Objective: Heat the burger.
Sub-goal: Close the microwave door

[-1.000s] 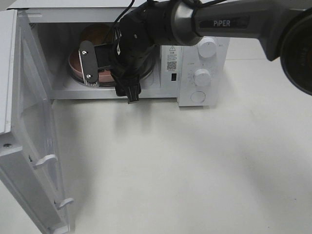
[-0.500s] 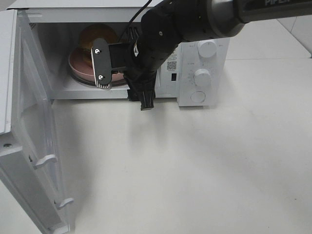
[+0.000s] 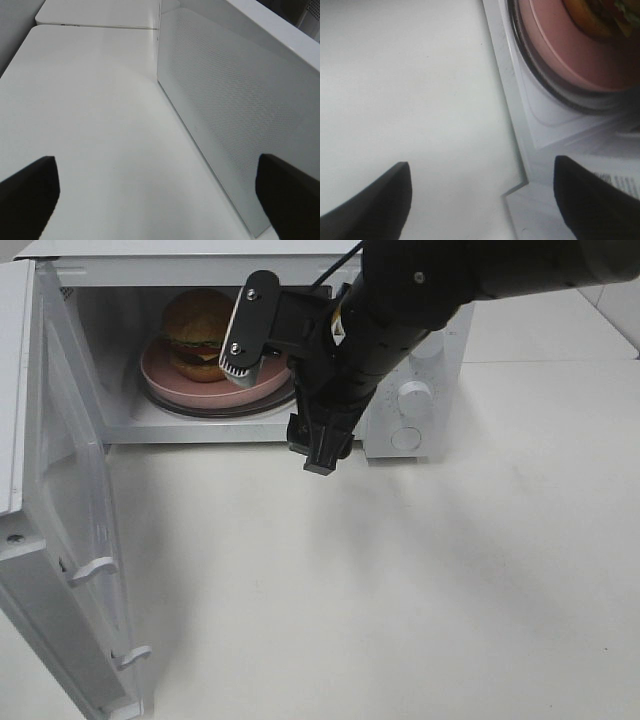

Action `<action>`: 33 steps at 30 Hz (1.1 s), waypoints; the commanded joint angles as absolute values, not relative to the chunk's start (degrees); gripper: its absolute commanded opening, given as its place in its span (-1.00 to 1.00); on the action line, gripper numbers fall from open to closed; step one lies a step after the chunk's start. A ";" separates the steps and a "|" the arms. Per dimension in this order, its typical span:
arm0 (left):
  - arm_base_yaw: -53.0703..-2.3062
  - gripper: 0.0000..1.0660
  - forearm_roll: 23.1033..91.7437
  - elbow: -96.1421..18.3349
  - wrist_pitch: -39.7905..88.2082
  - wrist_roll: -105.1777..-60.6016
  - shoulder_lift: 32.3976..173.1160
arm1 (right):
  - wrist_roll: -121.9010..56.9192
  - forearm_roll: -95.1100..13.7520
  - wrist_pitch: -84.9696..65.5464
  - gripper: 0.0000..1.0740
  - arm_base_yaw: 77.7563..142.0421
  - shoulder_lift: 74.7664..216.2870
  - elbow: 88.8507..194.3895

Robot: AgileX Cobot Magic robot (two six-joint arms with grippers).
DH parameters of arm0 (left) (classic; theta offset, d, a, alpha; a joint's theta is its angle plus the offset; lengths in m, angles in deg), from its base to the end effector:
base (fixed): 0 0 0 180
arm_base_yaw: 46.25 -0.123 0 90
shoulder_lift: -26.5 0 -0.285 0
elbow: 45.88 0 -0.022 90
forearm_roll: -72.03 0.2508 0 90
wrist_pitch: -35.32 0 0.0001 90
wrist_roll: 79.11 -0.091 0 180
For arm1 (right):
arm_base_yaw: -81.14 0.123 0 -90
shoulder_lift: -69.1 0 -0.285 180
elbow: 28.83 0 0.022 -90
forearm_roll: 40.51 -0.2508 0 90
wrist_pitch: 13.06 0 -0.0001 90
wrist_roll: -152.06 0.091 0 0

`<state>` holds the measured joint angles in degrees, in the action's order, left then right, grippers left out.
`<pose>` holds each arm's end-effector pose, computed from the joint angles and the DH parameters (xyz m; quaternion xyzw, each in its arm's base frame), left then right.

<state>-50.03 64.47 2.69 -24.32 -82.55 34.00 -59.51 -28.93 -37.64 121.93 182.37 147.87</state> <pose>-0.0045 -0.0107 0.2794 -0.0005 0.8449 -0.0323 0.5340 0.3109 0.2582 0.2221 -0.6125 0.7145 -0.0433 0.3354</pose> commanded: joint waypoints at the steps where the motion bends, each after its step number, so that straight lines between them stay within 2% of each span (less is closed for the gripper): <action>1: -49.75 0.87 64.36 2.87 -23.98 -82.49 32.91 | -47.65 -28.76 -40.79 0.42 121.87 177.21 143.34; 8: -49.75 0.87 64.36 2.87 -23.98 -82.49 32.91 | -34.01 -28.76 -48.70 0.42 121.87 171.31 139.50; 11: -49.75 0.87 64.36 2.87 -23.98 -82.49 32.91 | -27.42 -28.76 -56.49 0.42 121.87 167.81 138.01; 18: -49.75 0.87 64.36 2.87 -23.98 -82.49 32.91 | -26.22 -28.82 -64.51 0.42 121.87 159.74 133.03; 33: -49.75 0.87 64.36 2.87 -23.98 -82.49 32.91 | -22.49 -28.76 -69.39 0.42 121.64 141.40 125.98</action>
<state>-50.03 64.47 2.69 -24.32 -82.55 34.00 -23.35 -28.93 -68.53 121.93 143.18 127.18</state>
